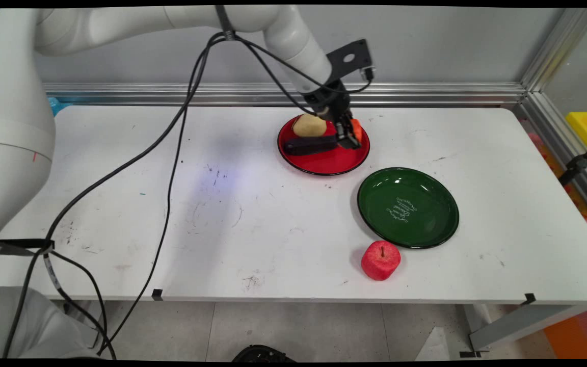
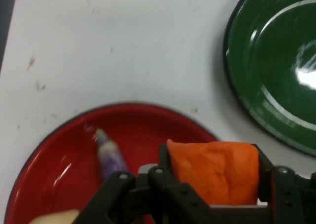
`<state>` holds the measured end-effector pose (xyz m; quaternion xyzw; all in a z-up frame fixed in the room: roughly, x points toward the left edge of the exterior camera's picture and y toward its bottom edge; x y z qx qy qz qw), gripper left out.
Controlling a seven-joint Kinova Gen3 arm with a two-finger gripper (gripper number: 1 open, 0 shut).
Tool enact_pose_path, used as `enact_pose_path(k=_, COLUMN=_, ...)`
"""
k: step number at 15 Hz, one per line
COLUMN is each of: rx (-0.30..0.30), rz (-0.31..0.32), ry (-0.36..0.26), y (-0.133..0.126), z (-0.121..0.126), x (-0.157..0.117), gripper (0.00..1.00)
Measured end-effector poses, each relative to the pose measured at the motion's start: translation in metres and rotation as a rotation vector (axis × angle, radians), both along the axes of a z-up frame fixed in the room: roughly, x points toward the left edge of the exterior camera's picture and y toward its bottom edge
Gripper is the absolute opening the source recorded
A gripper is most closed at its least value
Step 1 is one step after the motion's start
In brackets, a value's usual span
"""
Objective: Place the picked object on the red plate
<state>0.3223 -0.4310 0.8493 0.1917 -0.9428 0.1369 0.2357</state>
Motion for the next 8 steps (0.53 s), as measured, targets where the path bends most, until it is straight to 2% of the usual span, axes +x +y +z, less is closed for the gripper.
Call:
enact_pose_path(k=4, rx=0.000, rz=0.011, ry=-0.018, y=-0.007, z=-0.012, x=0.026, gripper=0.00)
enact_pose_path(k=8, rx=0.016, rz=0.012, ry=-0.021, y=-0.011, z=-0.032, x=0.042, gripper=0.00)
